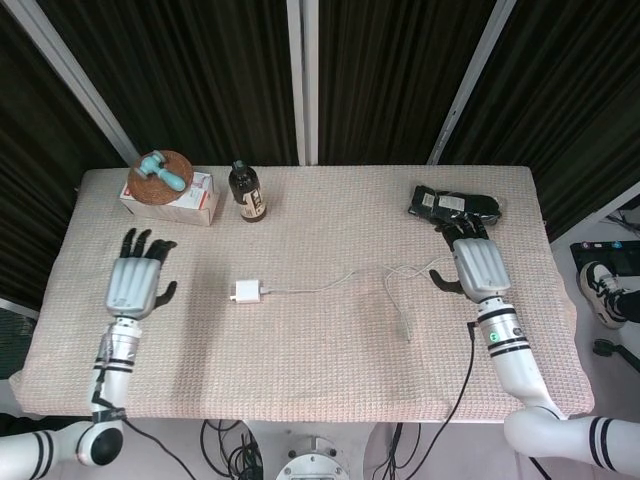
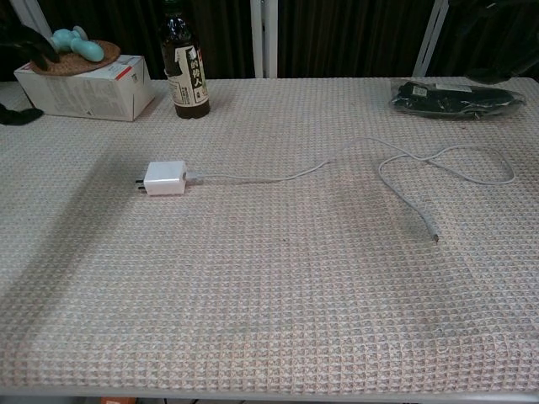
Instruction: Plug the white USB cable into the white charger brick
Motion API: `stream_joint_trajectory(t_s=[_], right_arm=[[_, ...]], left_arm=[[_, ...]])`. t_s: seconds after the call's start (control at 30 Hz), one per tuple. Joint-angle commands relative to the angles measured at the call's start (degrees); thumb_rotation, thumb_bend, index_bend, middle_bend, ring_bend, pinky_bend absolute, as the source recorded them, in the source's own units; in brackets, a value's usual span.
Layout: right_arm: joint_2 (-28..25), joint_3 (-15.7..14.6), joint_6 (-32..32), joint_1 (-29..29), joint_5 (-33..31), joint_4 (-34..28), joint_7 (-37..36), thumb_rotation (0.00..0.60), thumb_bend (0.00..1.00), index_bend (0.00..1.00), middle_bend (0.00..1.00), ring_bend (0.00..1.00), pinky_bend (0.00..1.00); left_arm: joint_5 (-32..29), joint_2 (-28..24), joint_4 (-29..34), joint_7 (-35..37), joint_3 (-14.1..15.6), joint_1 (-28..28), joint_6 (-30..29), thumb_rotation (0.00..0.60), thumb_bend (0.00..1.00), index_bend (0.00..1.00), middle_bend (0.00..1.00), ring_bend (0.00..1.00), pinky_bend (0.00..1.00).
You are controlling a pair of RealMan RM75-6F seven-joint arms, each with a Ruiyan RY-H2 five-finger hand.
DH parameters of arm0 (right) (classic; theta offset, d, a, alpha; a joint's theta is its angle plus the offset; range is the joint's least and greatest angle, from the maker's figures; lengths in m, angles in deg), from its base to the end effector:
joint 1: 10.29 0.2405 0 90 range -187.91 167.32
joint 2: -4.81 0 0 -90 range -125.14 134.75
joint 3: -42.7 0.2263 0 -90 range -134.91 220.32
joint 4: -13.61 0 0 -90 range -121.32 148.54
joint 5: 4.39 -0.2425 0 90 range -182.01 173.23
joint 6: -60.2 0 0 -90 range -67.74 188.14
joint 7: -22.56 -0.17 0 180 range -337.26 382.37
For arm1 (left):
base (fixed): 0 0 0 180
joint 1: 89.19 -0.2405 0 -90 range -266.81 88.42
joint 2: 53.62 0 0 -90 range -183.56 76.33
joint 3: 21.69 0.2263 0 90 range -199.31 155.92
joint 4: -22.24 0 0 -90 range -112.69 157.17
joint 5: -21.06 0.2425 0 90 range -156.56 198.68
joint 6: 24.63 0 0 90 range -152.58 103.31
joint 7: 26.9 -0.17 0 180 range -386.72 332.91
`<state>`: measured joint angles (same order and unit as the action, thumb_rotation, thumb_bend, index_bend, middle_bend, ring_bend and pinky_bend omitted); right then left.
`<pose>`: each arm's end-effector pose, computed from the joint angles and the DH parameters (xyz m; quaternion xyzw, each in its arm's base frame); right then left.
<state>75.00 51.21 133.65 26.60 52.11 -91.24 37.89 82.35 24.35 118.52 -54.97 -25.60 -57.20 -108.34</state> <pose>-0.1480 -0.3354 0.0572 0.6179 -0.4235 0.4292 0.5045 -0.1885 0.3136 0.0465 -0.6281 -0.3269 -0.3660 0.6039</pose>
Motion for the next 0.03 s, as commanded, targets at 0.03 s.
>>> stream_joint_trajectory(t_s=[0.03], right_arm=[[-5.23, -4.85, 7.17, -8.86, 10.34, -0.13, -9.11, 0.6, 0.24, 0.22, 0.25, 0.11, 0.03]], left_arm=[[6.14, -8.44, 1.32, 6.93, 4.18, -7.44, -5.57, 0.6, 0.27, 0.24, 0.24, 0.06, 0.0]])
